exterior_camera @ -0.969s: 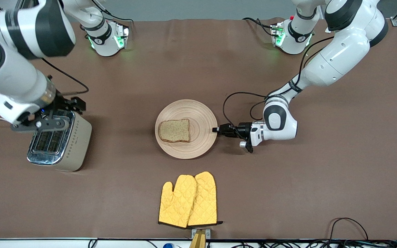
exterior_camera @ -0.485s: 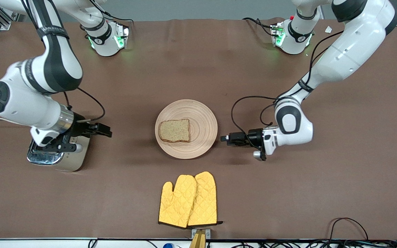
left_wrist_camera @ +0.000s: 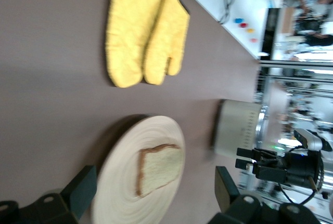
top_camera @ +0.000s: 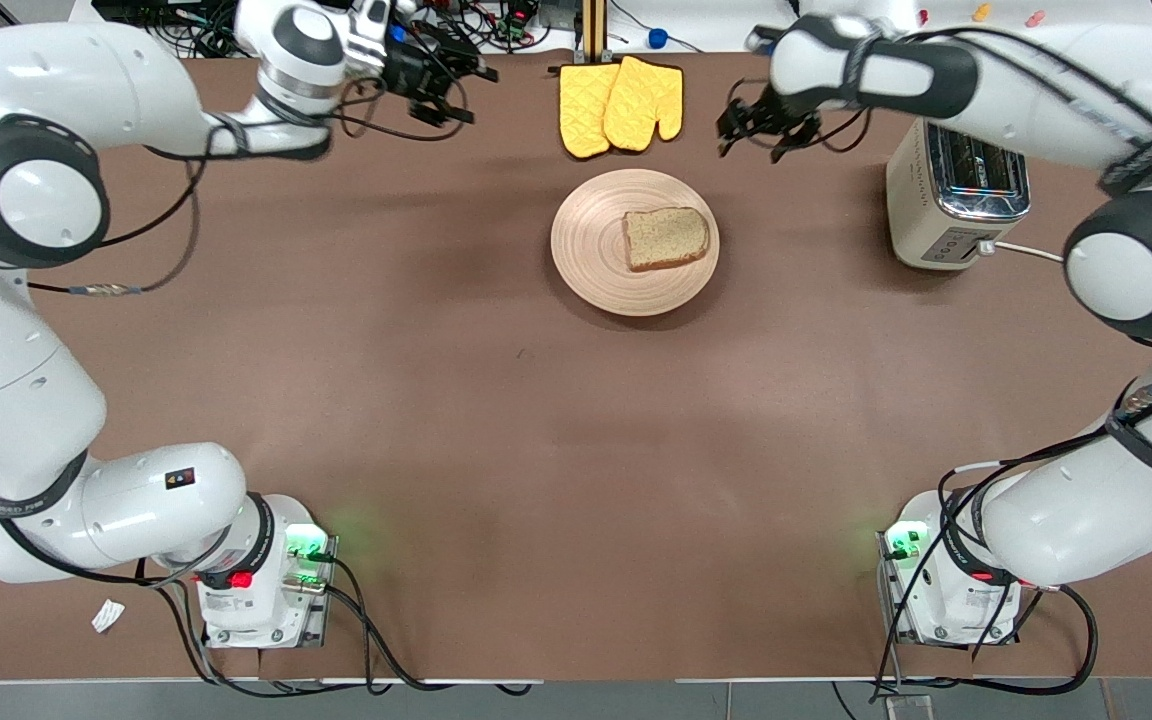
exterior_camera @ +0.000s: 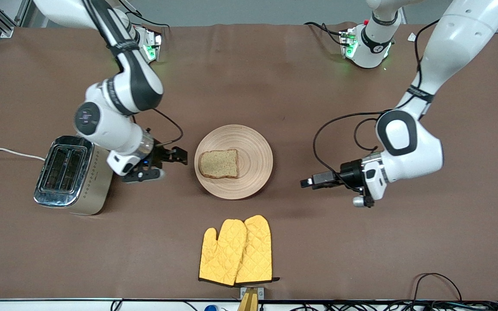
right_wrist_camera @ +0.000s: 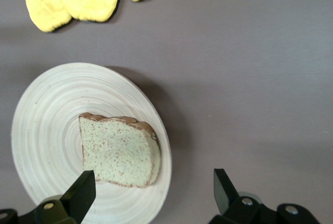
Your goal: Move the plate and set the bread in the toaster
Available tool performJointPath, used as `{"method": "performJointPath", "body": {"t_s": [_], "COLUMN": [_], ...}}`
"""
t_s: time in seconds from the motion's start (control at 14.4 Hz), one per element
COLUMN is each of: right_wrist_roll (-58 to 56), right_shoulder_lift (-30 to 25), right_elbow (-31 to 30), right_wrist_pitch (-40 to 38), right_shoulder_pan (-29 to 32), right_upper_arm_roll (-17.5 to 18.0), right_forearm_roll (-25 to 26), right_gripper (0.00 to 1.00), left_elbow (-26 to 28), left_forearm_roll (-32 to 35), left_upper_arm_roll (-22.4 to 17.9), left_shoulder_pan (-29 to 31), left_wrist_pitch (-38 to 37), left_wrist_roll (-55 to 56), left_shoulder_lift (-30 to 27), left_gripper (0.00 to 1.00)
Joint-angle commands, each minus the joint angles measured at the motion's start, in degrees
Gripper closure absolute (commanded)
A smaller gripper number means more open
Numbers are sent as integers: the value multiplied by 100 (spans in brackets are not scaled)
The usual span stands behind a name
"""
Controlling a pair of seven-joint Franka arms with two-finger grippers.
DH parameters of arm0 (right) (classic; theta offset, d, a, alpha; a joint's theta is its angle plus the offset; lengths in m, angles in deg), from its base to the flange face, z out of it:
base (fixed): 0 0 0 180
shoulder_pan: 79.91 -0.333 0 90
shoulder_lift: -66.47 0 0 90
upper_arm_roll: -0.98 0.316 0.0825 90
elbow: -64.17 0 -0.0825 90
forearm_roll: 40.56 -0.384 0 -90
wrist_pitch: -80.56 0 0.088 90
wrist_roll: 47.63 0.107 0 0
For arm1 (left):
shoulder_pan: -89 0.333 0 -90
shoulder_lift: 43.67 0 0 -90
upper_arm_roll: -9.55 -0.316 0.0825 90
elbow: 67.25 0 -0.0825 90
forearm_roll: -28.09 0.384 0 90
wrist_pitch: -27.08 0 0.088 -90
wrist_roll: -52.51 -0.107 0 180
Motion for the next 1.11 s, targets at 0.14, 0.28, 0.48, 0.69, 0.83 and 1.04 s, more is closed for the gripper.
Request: {"method": "performJointPath", "body": {"t_s": [0.14, 0.28, 0.48, 0.69, 0.83, 1.04], "right_wrist_roll": [1042, 1508, 1791, 2336, 2416, 2626], "right_shoulder_lift": [523, 646, 673, 787, 848, 928], "right_elbow": [26, 70, 79, 96, 96, 96], "right_wrist_pitch": [436, 454, 392, 383, 401, 445], "right_shoulder_pan": [-398, -504, -513, -679, -716, -820], "right_upper_arm_roll": [-76, -67, -50, -58, -58, -58], "right_forearm_roll": [733, 1102, 1227, 1227, 1236, 1236], "right_gripper": [7, 17, 30, 38, 41, 44], "left_elbow": [-982, -1106, -1107, -1159, -1491, -1976], "left_forearm_roll": [2465, 3187, 4224, 5059, 5456, 5808], "left_upper_arm_roll": [-19, -10, -19, -37, -46, -37], "left_shoulder_pan": [176, 360, 396, 396, 404, 439], "left_wrist_pitch": [-1645, -2173, -2684, -3299, -3860, -4530], "left_wrist_roll": [1800, 1935, 1935, 1917, 1900, 1873], "left_shoulder_lift": [-208, -453, -972, -1455, -1562, -1571], "left_gripper": [0, 0, 0, 0, 0, 0]}}
